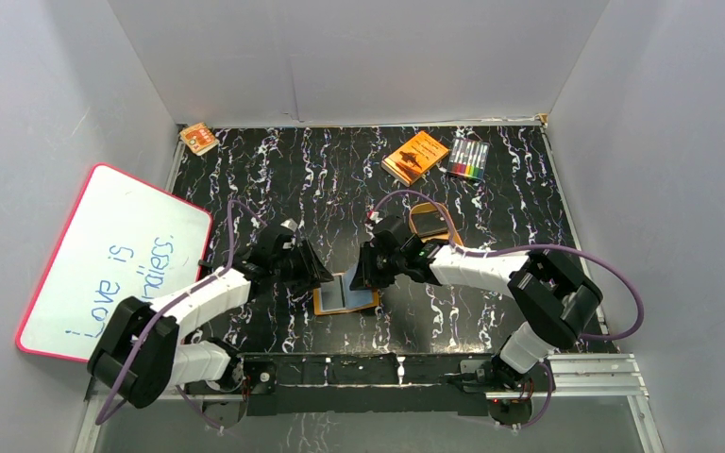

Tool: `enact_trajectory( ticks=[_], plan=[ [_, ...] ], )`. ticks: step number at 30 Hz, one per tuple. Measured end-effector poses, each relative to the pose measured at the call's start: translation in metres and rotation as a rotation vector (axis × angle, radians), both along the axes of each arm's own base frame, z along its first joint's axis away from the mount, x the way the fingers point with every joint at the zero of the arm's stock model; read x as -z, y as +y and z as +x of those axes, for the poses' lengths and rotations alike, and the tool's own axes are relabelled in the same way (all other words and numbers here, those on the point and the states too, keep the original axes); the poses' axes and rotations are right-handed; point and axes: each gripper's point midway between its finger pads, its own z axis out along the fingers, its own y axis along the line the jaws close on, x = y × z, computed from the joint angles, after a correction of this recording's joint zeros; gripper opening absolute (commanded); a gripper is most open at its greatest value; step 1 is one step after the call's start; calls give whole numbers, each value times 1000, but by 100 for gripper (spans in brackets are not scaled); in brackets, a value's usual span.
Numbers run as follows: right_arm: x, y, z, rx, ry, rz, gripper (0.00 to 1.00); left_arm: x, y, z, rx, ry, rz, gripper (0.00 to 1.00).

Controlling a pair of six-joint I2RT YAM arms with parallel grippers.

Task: Put the credit cards into the card holder
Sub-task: Turn over the card holder at the center of the board.

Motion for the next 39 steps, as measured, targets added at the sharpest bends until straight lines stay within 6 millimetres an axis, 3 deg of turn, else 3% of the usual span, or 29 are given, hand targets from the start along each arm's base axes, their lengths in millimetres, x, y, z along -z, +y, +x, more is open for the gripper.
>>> enact_trajectory(
  ticks=[3,6,13,19,39],
  plan=[
    [-7,8,-1,-21,-1,46,37,8,1,-3,2,21,9,42],
    [-15,15,-2,-41,-5,90,42,10,1,-4,1,23,10,50],
    [-25,24,-3,-70,-14,147,44,7,1,-2,-7,13,4,63],
    [-27,26,-3,-78,-16,161,36,5,1,-2,-16,16,-4,64],
    [1,23,-4,-81,18,103,10,7,4,0,-51,24,6,69]
  ],
)
